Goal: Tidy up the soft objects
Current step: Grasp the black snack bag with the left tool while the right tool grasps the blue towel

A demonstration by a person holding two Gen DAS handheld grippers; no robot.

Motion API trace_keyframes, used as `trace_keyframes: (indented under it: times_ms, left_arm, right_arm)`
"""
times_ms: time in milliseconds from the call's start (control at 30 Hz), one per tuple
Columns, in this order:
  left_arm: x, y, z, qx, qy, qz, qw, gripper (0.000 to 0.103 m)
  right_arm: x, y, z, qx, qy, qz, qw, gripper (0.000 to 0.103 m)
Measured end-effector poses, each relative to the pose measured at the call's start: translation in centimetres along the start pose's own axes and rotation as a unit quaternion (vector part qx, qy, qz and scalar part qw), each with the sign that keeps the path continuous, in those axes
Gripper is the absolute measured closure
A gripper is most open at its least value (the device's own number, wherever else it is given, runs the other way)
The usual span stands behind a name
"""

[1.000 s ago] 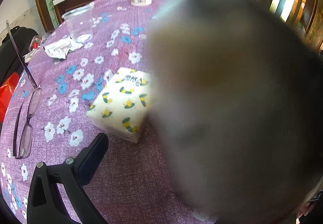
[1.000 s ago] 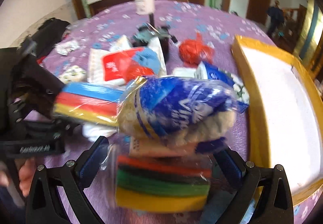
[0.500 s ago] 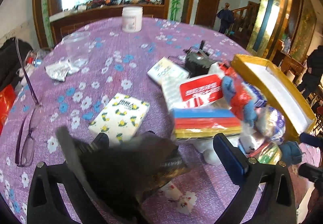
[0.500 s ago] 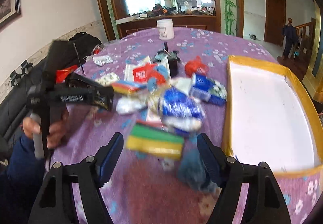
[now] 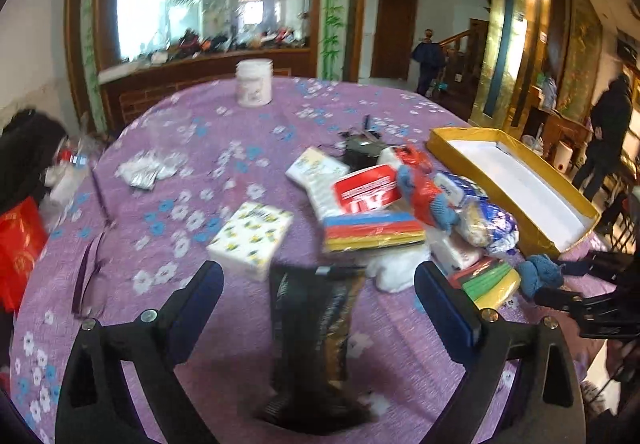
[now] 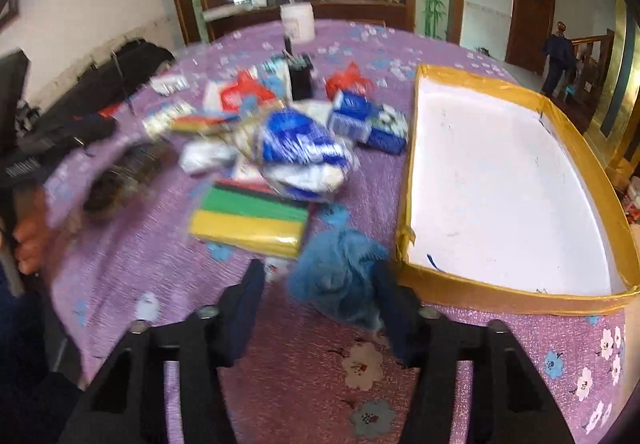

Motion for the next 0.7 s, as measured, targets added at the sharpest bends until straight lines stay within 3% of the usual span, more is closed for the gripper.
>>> trace_keyframes:
  times_ms: [100, 167, 233, 367, 500, 600, 633, 667, 700]
  left_arm:
    - [0.5, 2.0, -0.6, -0.04, 0.028, -0.022, 0.9986, 0.007]
    - [1.0, 2.7, -1.2, -0.05, 0.045, -0.028, 0.9973, 0.007]
    - [1.7, 3.0, -1.7, -0.054, 0.064, -0.028, 0.9961, 0.007]
    - [2.2, 1.4, -2.7, -0.027, 0.092, -0.025, 0.9951, 0.007]
    - [3.2, 0.0, -3.8, 0.004, 0.118, 0.012, 0.9929, 0.009]
    - [4.6, -0.4, -4.3, 0.01, 0.14, 0.024, 0.9897, 0.031]
    - [5.1, -0.3, -4.5, 0.005, 0.149, 0.023, 0.9886, 0.047]
    - [5.6, -0.2, -4.7, -0.001, 0.158, 0.024, 0.9871, 0.055]
    - [5.7, -0.1, -4.6, -0.001, 0.152, 0.031, 0.9878, 0.055]
  right_arm:
    - [0.4, -0.2, 0.1, -0.007, -0.001, -0.008, 1.0, 0.049]
    - [0.6, -0.1, 0.1, -0.023, 0.0, -0.021, 1.0, 0.06]
    - [0.4, -0.1, 0.0, -0.026, -0.008, -0.02, 0.999, 0.062]
    - [-0.8, -0.5, -0.3, -0.018, -0.027, 0.015, 0.999, 0.064]
    - [-2.9, -0.4, -0.4, -0.026, -0.068, 0.05, 0.996, 0.064]
    - [-4.1, -0.4, 0.0, -0.027, -0.086, 0.061, 0.994, 0.064]
    - [-4.3, -0.5, 0.3, -0.025, -0.091, 0.067, 0.993, 0.064]
    - [-4.6, -0.6, 0.4, -0.021, -0.094, 0.076, 0.992, 0.064]
    - [-4.7, -0.7, 0.5, -0.019, -0.096, 0.082, 0.992, 0.064]
Point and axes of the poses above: each gripper's, at about its wrist camera, not at the fingertips, and x roughly the way its jaws point, y to its left, z to its top, the point moved 7 cm from there along x, roughly the way its jaws point, and after that the axes turned 12 degrees about y, right-handed, at the moved point
